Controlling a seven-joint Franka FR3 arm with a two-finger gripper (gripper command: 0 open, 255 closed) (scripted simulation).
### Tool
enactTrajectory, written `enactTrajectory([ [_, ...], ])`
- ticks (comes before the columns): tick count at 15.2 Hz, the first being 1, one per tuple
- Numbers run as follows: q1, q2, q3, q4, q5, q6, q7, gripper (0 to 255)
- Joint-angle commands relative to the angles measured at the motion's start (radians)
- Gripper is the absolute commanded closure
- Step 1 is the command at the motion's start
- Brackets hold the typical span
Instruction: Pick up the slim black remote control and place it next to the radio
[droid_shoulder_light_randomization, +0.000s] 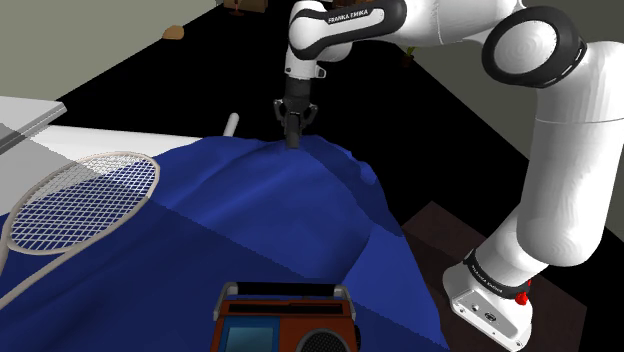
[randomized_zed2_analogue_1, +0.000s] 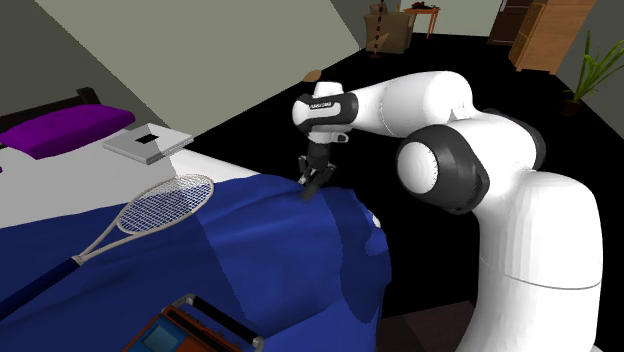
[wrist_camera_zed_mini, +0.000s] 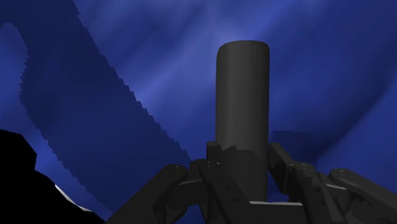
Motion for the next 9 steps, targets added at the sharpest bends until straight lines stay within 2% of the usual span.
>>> enactTrajectory([
  [1, 0.000, -0.007, 0.000, 0.017, 0.000, -0.024, 0.003, 255],
  [9, -0.001, -0.028, 0.002, 0.093, 0.001, -0.120, 0.017, 255],
])
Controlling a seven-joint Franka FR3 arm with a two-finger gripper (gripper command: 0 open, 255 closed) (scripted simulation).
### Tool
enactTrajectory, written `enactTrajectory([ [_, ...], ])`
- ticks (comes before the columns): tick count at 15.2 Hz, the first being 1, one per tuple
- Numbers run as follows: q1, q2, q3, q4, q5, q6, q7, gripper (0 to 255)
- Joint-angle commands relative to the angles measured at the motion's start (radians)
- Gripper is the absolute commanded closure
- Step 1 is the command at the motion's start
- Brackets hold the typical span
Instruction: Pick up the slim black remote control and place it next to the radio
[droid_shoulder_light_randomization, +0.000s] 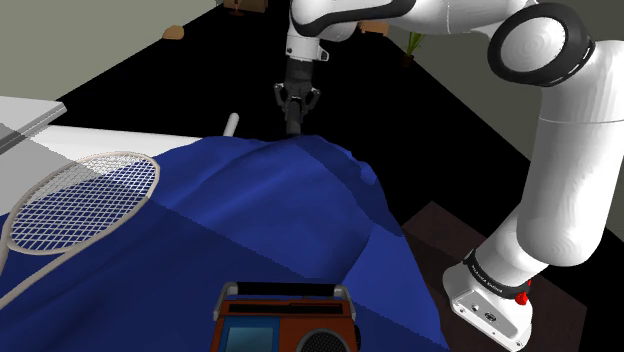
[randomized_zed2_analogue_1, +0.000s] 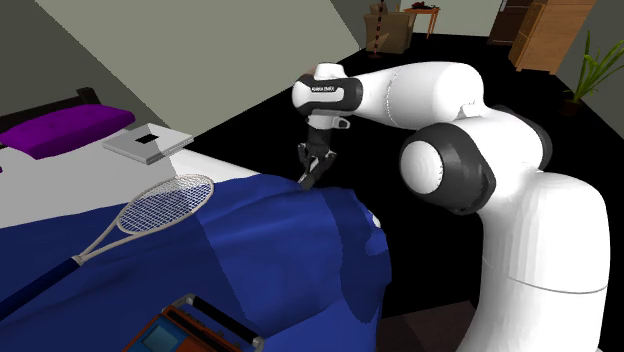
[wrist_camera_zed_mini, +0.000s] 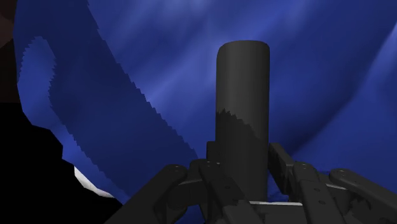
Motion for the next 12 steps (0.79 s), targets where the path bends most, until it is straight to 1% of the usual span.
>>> enactTrajectory([
  [1, 0.000, -0.005, 0.001, 0.017, 0.000, -0.022, 0.004, 255],
  [5, 0.001, -0.009, 0.001, 0.063, 0.000, -0.071, 0.011, 255],
  [8, 0.019, -0.107, 0.019, -0.086, 0.017, -0.013, 0.041, 255],
  [12, 0.048, -0.220, 0.045, -0.249, 0.042, 0.048, 0.087, 255],
])
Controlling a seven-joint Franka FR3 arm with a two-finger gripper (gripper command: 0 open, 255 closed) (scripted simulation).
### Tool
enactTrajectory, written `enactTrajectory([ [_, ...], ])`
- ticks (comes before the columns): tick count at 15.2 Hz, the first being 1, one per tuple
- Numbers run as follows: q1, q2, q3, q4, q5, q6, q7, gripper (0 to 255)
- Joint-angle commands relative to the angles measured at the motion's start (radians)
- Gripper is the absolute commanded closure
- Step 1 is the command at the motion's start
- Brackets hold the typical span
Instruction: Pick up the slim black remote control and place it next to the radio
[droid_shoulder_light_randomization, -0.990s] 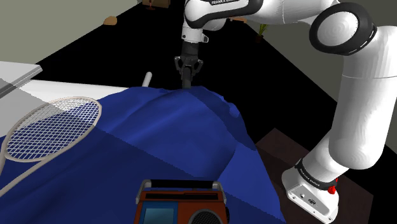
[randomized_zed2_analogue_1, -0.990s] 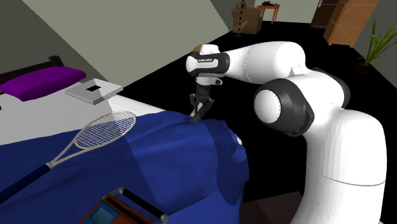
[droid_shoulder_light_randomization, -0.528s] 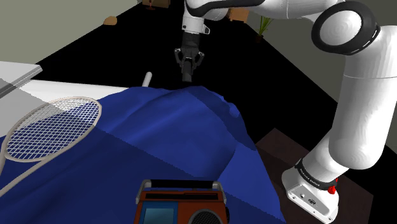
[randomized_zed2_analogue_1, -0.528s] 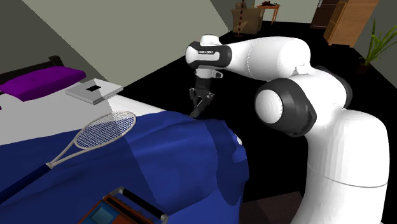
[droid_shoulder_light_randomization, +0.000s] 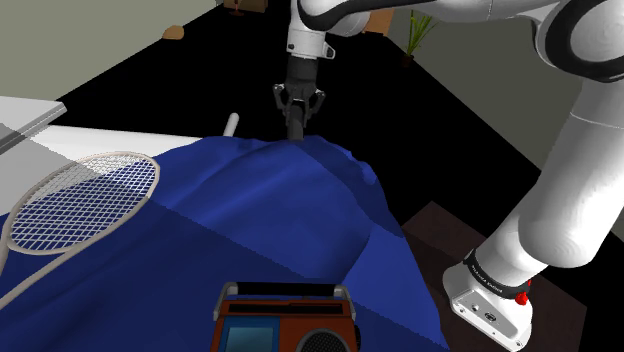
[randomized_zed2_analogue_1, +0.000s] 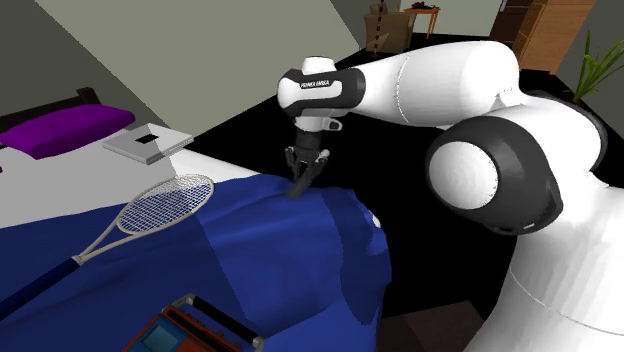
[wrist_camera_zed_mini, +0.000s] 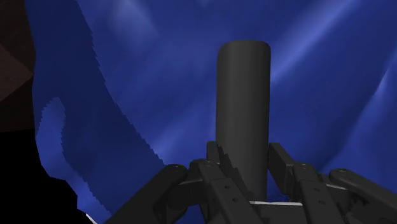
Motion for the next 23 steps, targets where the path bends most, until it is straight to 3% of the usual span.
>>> enactTrajectory([
  [1, 0.015, -0.046, 0.013, -0.064, 0.012, 0.024, 0.024, 255],
  [12, 0.115, -0.277, 0.110, -0.359, 0.094, 0.131, 0.178, 255],
  [23, 0.235, -0.414, 0.241, -0.506, 0.180, 0.202, 0.376, 255],
])
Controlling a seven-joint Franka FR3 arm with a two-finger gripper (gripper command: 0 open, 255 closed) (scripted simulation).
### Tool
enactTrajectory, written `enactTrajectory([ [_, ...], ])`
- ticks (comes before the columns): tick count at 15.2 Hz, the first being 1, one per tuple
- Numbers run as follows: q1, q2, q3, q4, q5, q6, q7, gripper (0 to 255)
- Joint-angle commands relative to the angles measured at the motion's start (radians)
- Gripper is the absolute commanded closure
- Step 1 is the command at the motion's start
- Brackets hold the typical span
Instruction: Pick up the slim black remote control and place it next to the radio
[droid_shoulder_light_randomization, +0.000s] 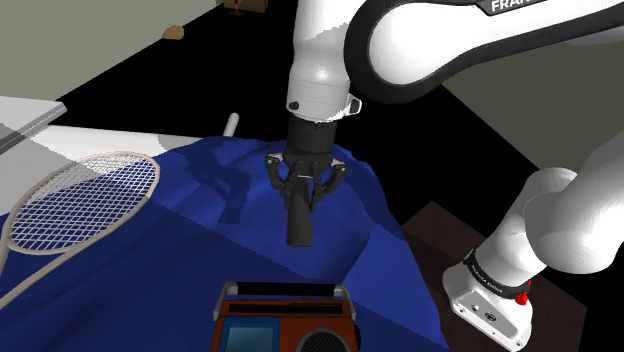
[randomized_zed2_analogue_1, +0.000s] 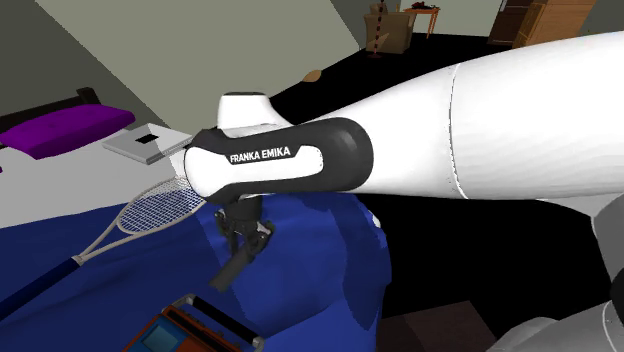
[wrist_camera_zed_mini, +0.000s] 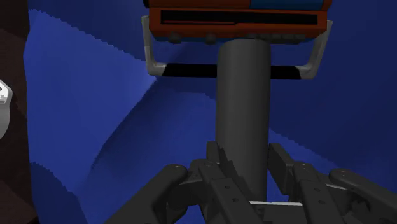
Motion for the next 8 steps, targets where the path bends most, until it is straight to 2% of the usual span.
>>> enactTrajectory([
  [1, 0.023, -0.014, 0.027, -0.014, 0.013, 0.014, 0.042, 255],
  [8, 0.098, -0.034, 0.131, -0.030, 0.044, 0.057, 0.199, 255],
])
